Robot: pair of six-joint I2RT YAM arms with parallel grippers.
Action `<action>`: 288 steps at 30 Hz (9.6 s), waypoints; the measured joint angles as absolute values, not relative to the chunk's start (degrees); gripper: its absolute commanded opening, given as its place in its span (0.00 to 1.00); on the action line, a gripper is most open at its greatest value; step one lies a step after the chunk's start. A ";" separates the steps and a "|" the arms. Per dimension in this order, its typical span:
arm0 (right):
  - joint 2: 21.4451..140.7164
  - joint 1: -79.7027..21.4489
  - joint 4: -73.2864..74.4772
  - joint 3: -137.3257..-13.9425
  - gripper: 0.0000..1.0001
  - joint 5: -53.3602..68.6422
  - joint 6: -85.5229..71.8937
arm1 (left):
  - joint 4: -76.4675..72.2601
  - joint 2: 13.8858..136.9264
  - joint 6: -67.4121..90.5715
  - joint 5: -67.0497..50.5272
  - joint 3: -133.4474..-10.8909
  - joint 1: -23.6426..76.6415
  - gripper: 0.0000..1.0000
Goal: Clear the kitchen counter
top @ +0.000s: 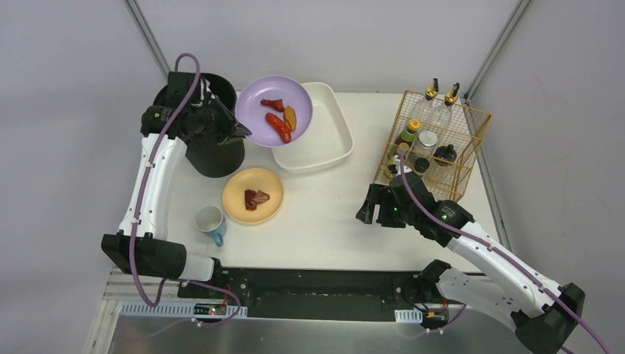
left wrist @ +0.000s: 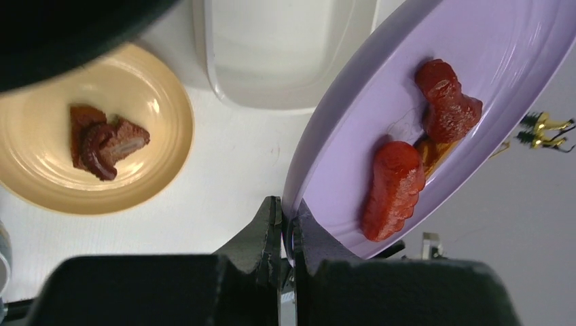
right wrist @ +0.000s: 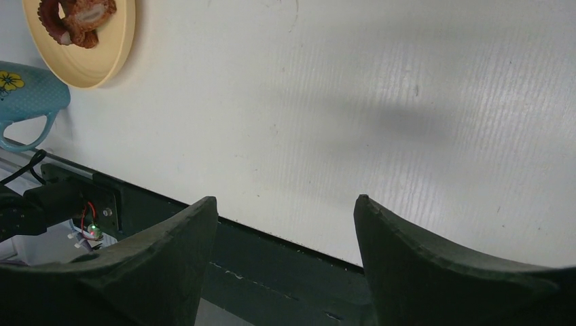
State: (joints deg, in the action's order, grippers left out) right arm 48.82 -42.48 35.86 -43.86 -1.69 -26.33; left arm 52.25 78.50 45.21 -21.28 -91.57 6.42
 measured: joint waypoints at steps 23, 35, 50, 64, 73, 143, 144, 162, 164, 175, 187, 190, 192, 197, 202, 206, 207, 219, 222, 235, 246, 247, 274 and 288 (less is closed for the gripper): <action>49.69 -42.48 34.65 -41.50 0.77 0.97 -26.41 | 61.78 91.64 35.62 -13.69 -122.19 -14.55 0.00; 49.89 -42.48 34.41 -41.45 0.77 1.91 -26.48 | 63.55 94.21 30.04 -2.28 -127.35 -17.32 0.00; 50.70 -42.48 33.52 -41.39 0.77 2.39 -26.52 | 63.33 95.46 21.08 15.75 -127.04 -14.59 0.00; 49.17 -42.48 33.23 -39.51 0.77 2.46 -26.52 | 57.49 95.46 9.30 39.38 -125.43 -1.04 0.00; 48.47 -42.48 33.21 -39.48 0.77 3.07 -26.50 | 48.36 95.46 -1.93 53.25 -119.90 7.64 0.00; 41.45 -42.52 35.42 -36.88 0.78 5.19 -28.34 | 42.70 90.08 -1.37 37.85 -122.67 36.71 0.00; 41.63 -42.52 35.42 -36.88 0.78 5.21 -28.36 | 43.05 90.15 0.23 36.42 -122.67 36.71 0.00; 40.25 -42.63 36.71 -36.95 0.78 5.19 -29.43 | 47.22 102.39 28.14 14.28 -126.87 30.74 0.00; 39.83 -42.63 36.75 -36.95 0.78 5.19 -29.56 | 47.51 103.46 30.83 13.32 -127.20 29.67 0.00; 38.98 -42.74 37.06 -36.93 0.78 5.23 -29.61 | 48.23 111.07 41.04 12.08 -128.18 28.45 0.00; 36.99 -42.81 37.60 -36.93 0.78 5.43 -29.80 | 48.56 121.60 45.76 12.91 -129.93 28.45 0.00; 36.99 -42.83 37.60 -36.93 0.78 5.50 -29.76 | 48.58 122.65 46.50 14.15 -129.80 28.45 0.00; 36.99 -42.85 37.65 -36.93 0.78 5.67 -29.74 | 48.60 122.69 47.09 14.57 -128.90 28.42 0.00; 36.29 -42.85 37.82 -36.88 0.78 6.35 -29.63 | 47.86 122.45 48.18 15.75 -123.90 28.27 0.00; 35.70 -42.85 38.00 -36.60 0.78 6.94 -29.58 | 48.53 122.45 50.15 15.53 -118.85 27.20 0.00; 35.51 -42.85 38.00 -36.42 0.78 6.96 -29.58 | 48.60 122.45 51.37 15.55 -118.54 26.39 0.00; 35.40 -42.85 38.02 -36.29 0.78 6.96 -29.58 | 48.53 122.45 51.77 15.55 -118.54 26.20 0.00; 32.97 -42.85 38.68 -35.94 0.78 6.94 -29.78 | 48.25 125.64 58.15 15.57 -119.94 25.65 0.00; 32.88 -42.85 39.03 -35.92 0.78 6.94 -29.82 | 48.31 128.11 59.48 15.57 -120.92 25.26 0.00; 31.66 -42.85 39.35 -34.96 0.79 6.96 -30.37 | 48.12 135.26 62.76 15.22 -126.28 21.67 0.29; 31.97 -42.85 39.35 -34.68 0.81 6.96 -30.70 | 47.13 136.51 62.74 13.02 -127.26 20.88 0.56; 32.08 -42.85 39.35 -34.68 0.81 6.96 -30.70 | 47.13 136.51 62.52 12.51 -127.28 20.88 0.56; 44.53 -42.89 33.34 -36.75 0.82 9.82 -29.76 | 47.05 112.73 45.21 5.78 -115.11 27.94 0.56; 57.32 -44.38 22.20 -38.81 0.79 11.70 -32.47 | 51.70 86.30 40.80 11.86 -89.19 29.69 0.57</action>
